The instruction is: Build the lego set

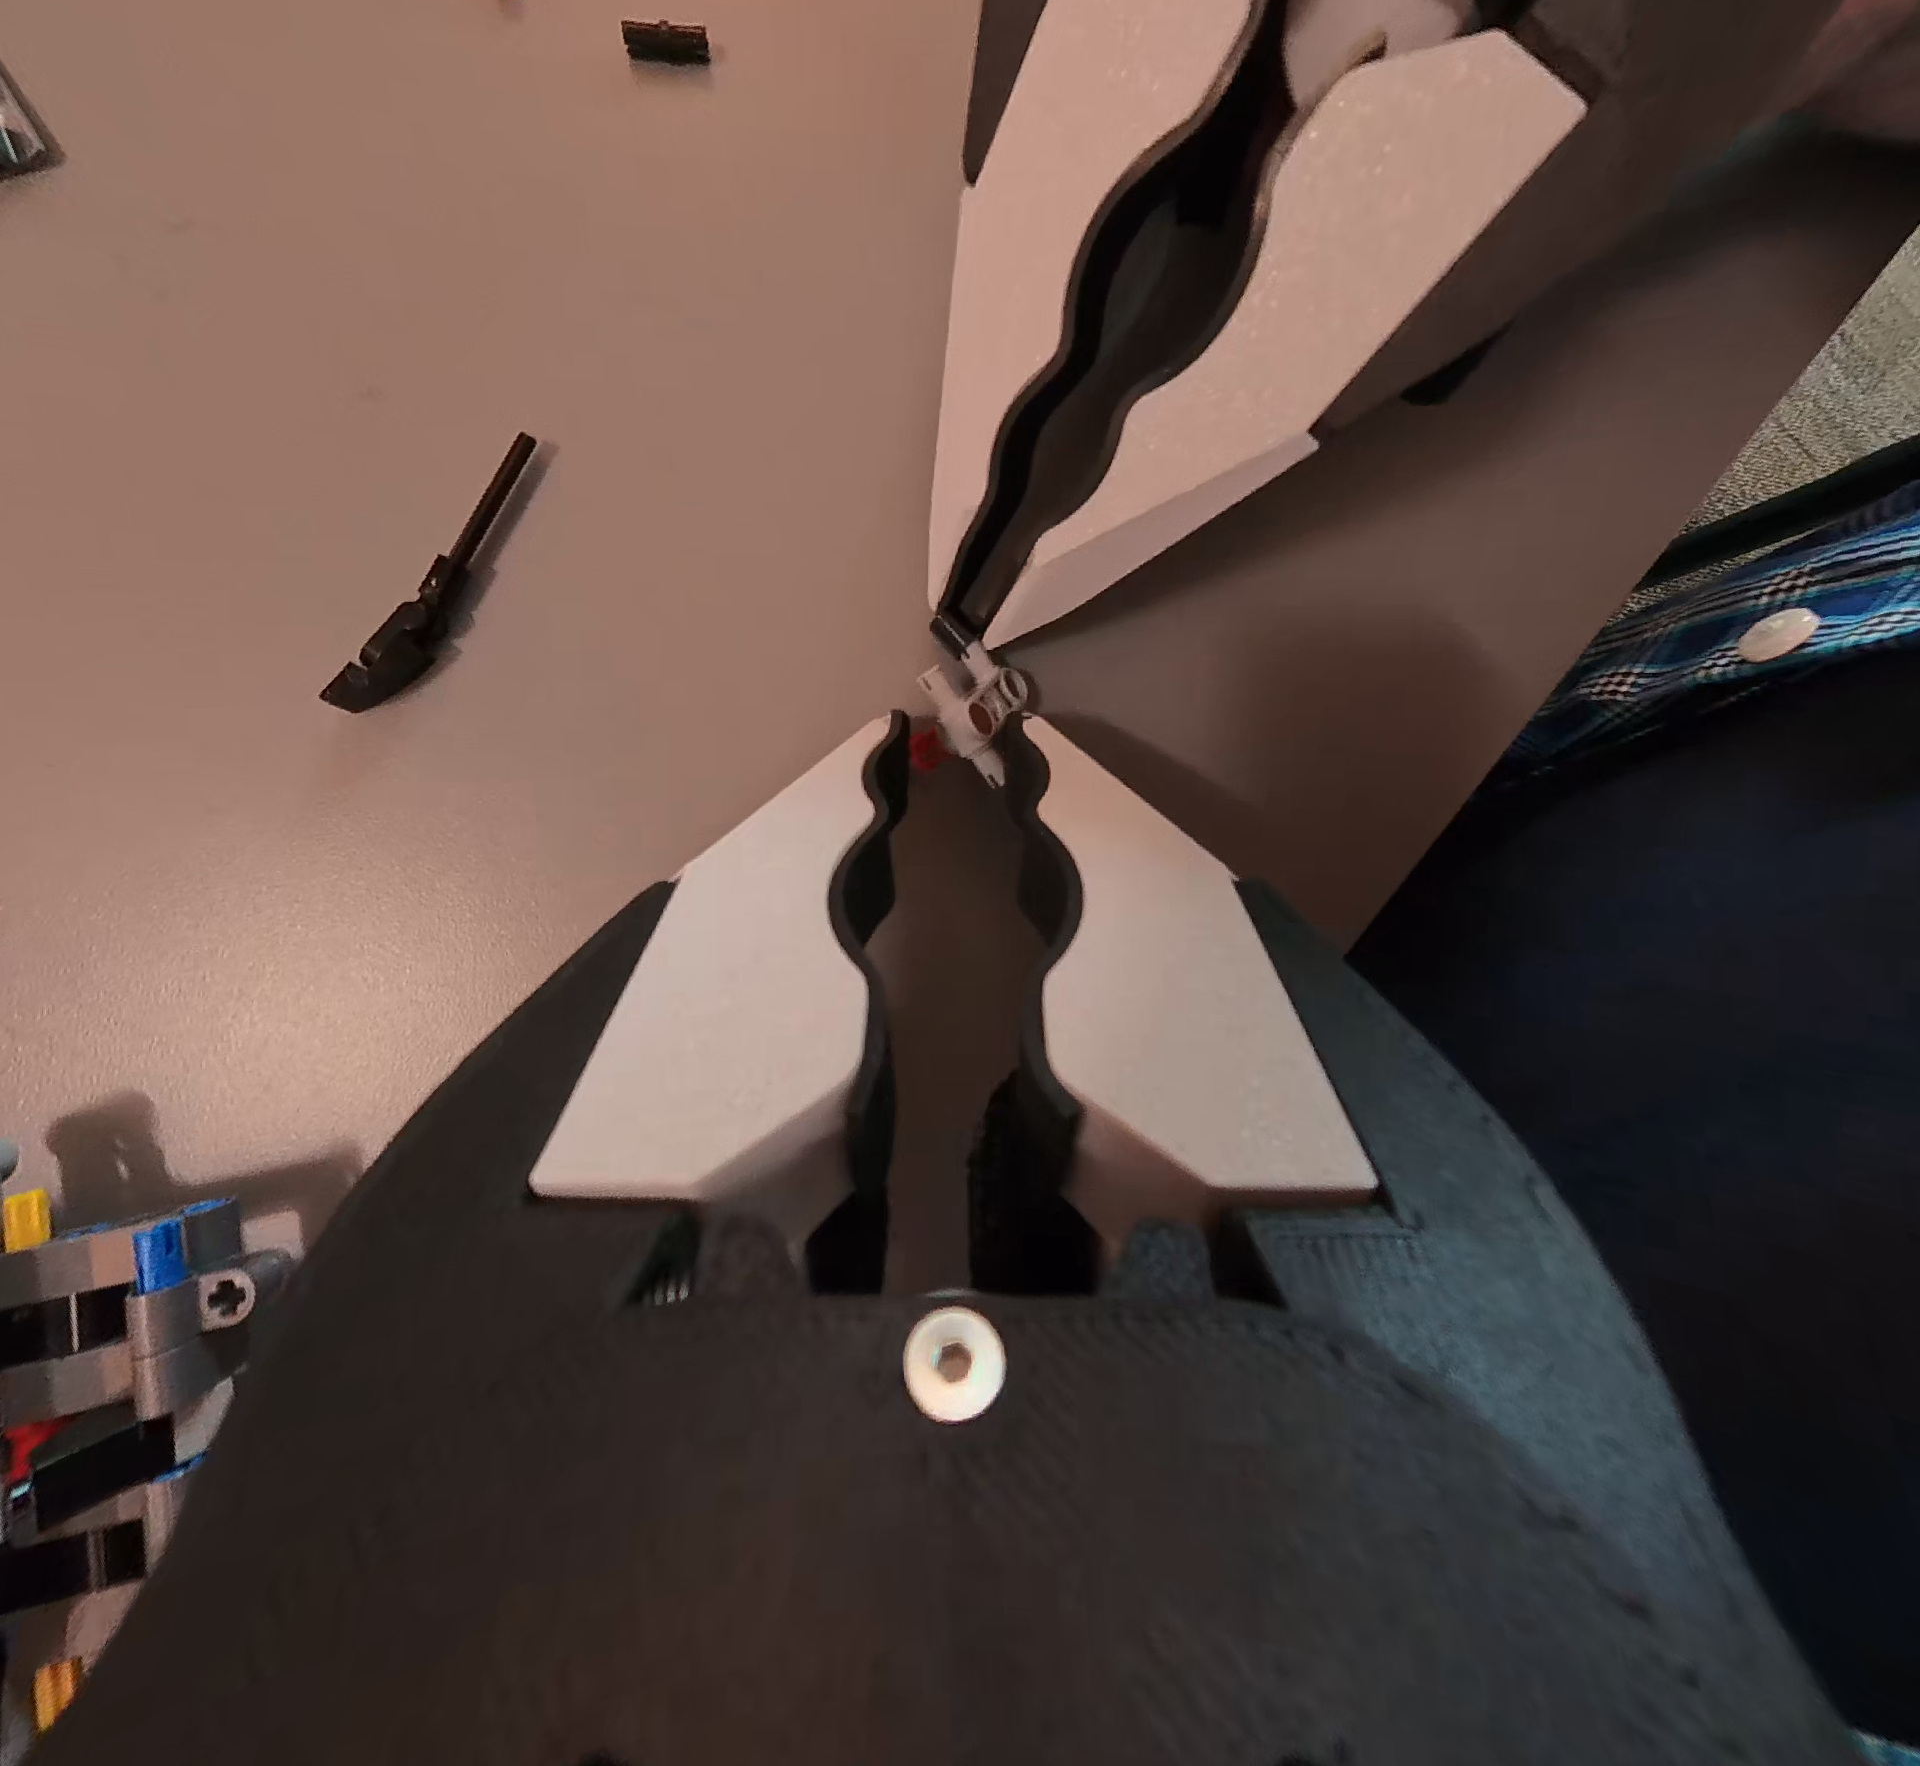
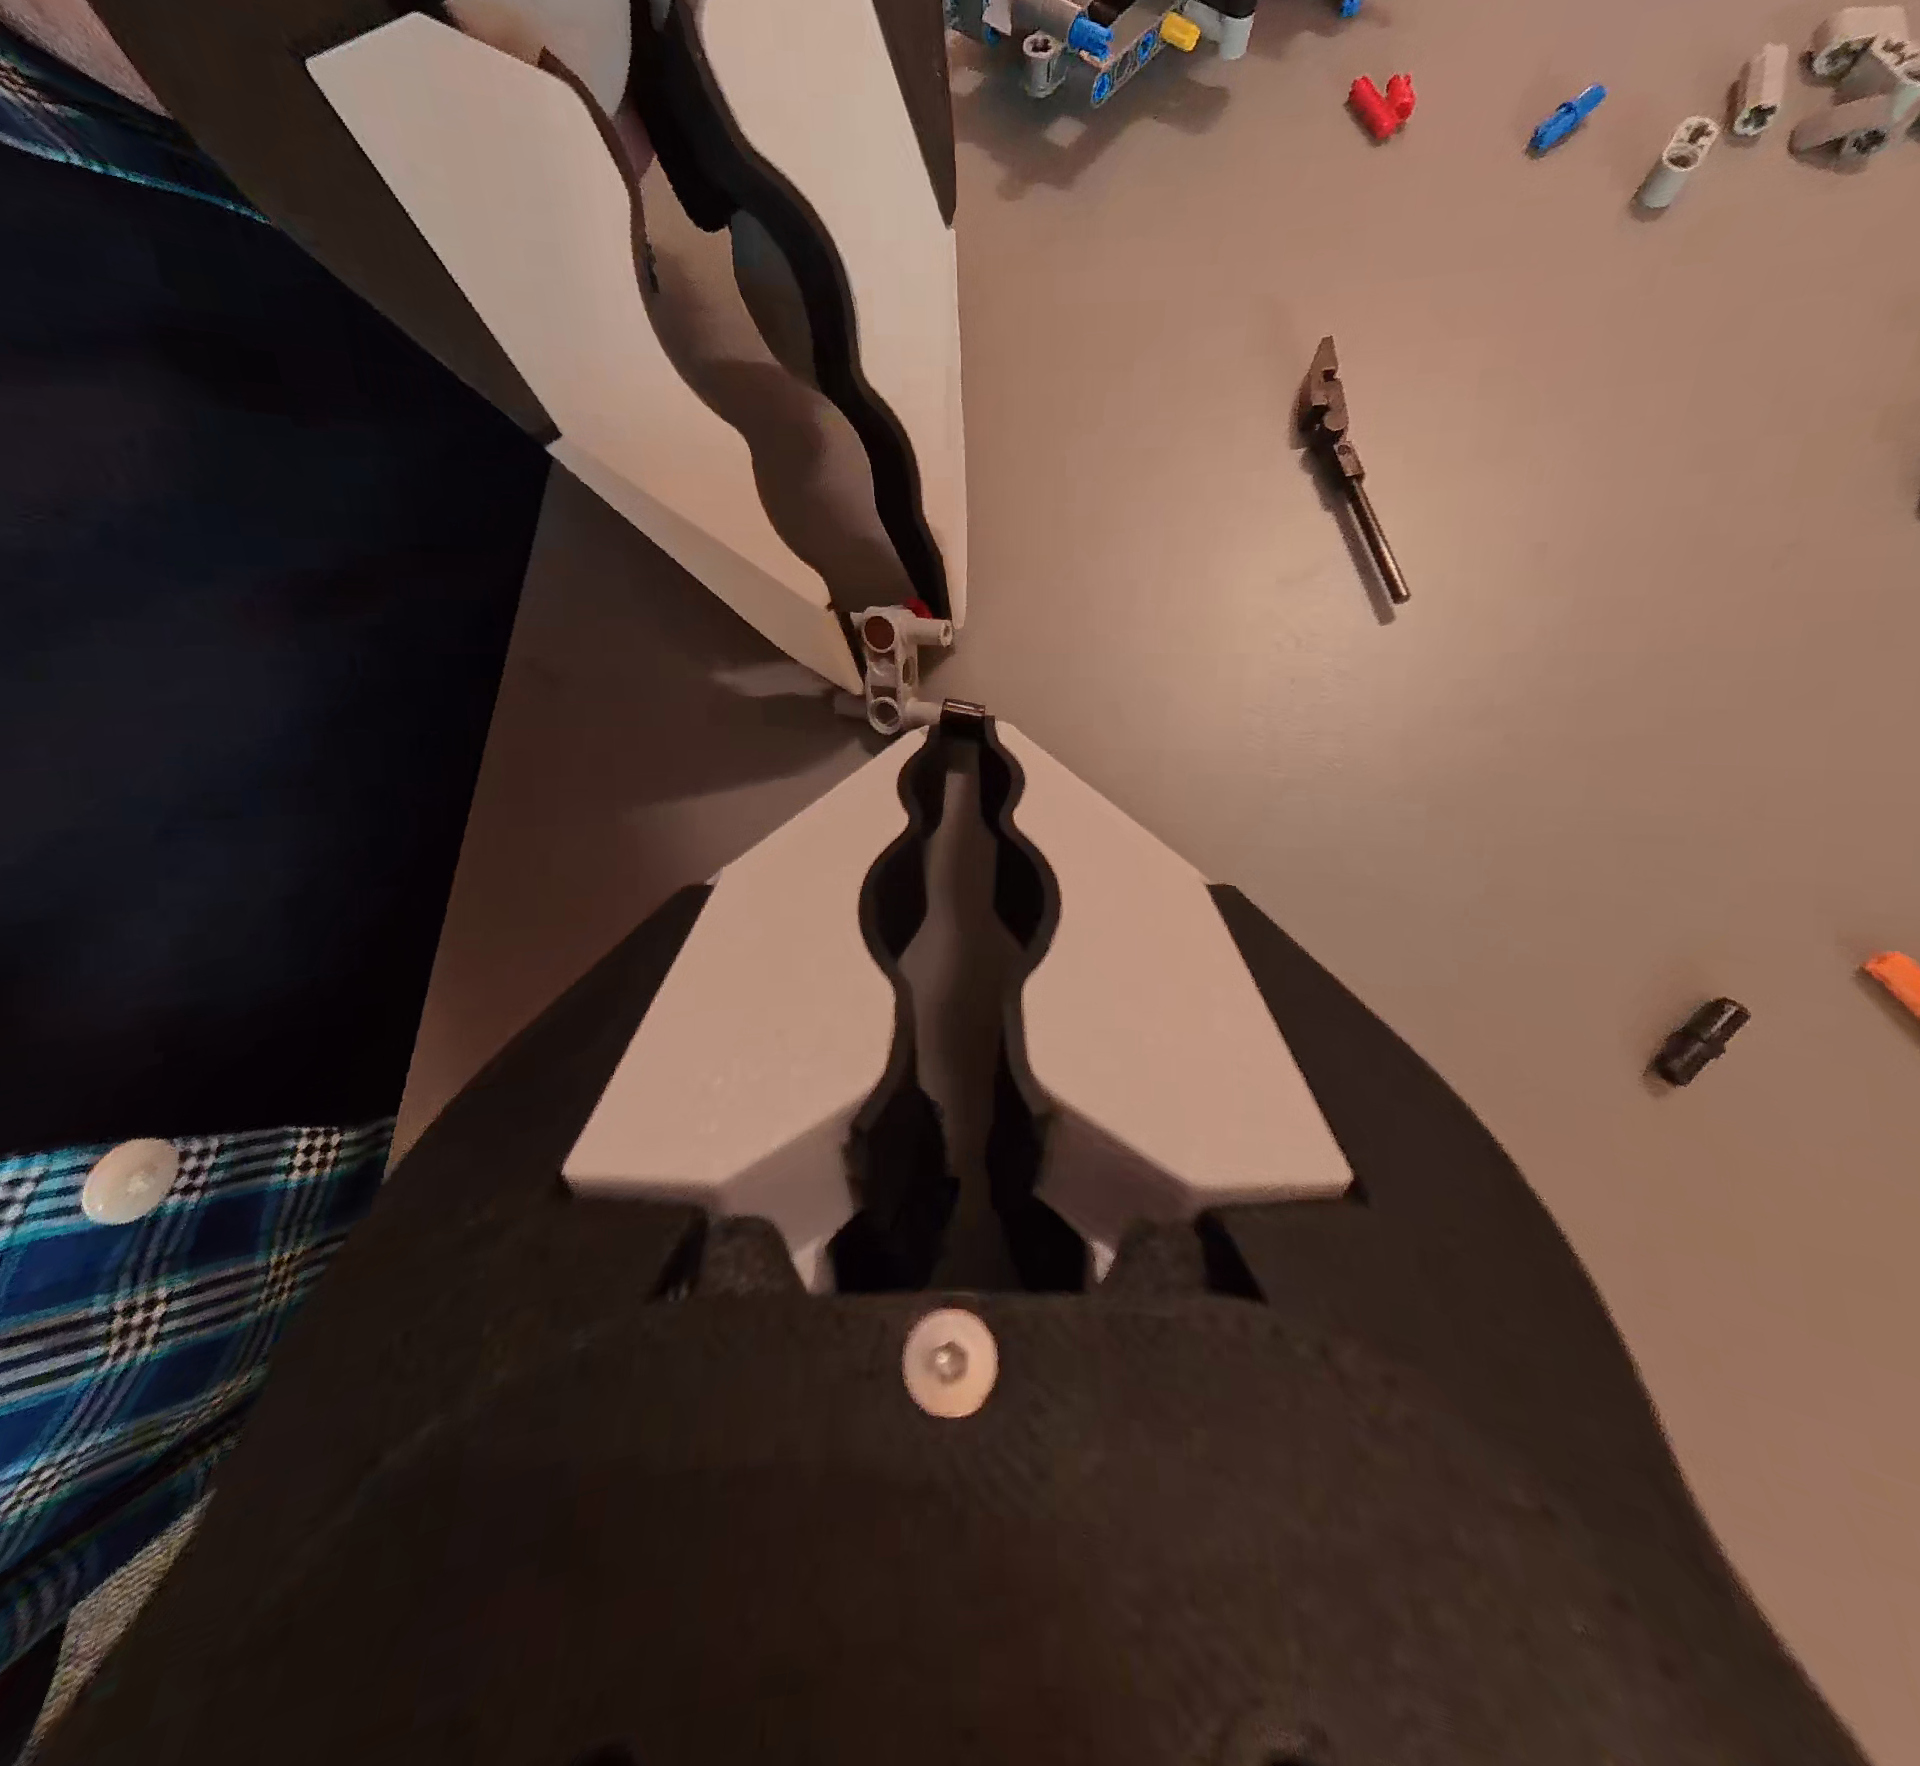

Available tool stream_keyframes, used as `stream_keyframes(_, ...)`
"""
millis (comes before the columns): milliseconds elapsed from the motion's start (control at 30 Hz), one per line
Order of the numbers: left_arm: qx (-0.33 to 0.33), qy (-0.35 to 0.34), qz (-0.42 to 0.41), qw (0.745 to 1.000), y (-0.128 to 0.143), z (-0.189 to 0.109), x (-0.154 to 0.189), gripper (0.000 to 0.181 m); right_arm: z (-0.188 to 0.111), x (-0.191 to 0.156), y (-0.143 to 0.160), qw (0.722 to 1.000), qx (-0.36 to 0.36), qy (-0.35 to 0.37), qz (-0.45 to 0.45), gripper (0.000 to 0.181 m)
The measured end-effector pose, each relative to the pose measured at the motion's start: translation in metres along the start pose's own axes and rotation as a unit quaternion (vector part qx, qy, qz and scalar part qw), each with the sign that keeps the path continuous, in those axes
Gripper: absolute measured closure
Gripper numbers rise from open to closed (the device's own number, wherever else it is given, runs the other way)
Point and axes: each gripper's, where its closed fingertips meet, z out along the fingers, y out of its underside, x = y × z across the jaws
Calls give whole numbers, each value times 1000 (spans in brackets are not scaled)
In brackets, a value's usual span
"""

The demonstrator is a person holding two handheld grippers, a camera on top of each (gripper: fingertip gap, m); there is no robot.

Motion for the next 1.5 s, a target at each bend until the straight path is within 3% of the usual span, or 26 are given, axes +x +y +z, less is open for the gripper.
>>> stream_keyframes(33, 1, 0, -1, 1000, 0, 0, 0, 163, 0, 0, 0, 1000, 0, 4, -2, 179)
stream_keyframes(600, -1, -6, -8, 1000, 0, 0, 0, 164, 2, 1, 0, 991, -4, 101, -86, 178)
stream_keyframes(733, 0, -6, -5, 1000, 0, 0, 0, 164, 2, -1, 0, 994, -3, 78, -78, 178)
stream_keyframes(800, 2, -4, -5, 1000, 0, 1, 1, 164, 1, -1, 0, 999, 1, 33, -23, 176)
stream_keyframes(900, 3, -5, -1, 1000, -2, 2, 2, 164, -1, -8, -2, 1000, 9, 2, -18, 162)
stream_keyframes(1033, 2, -4, -3, 1000, -2, 2, 2, 164, 2, -8, 0, 999, -1, 15, -31, 158)
stream_keyframes(1233, 3, 0, -5, 1000, -1, 2, 3, 164, 3, -9, 2, 997, -16, 47, -57, 169)
stream_keyframes(1500, 10, 0, 5, 1000, -2, 2, 2, 164, -2, -4, -1, 999, -5, 31, -29, 147)
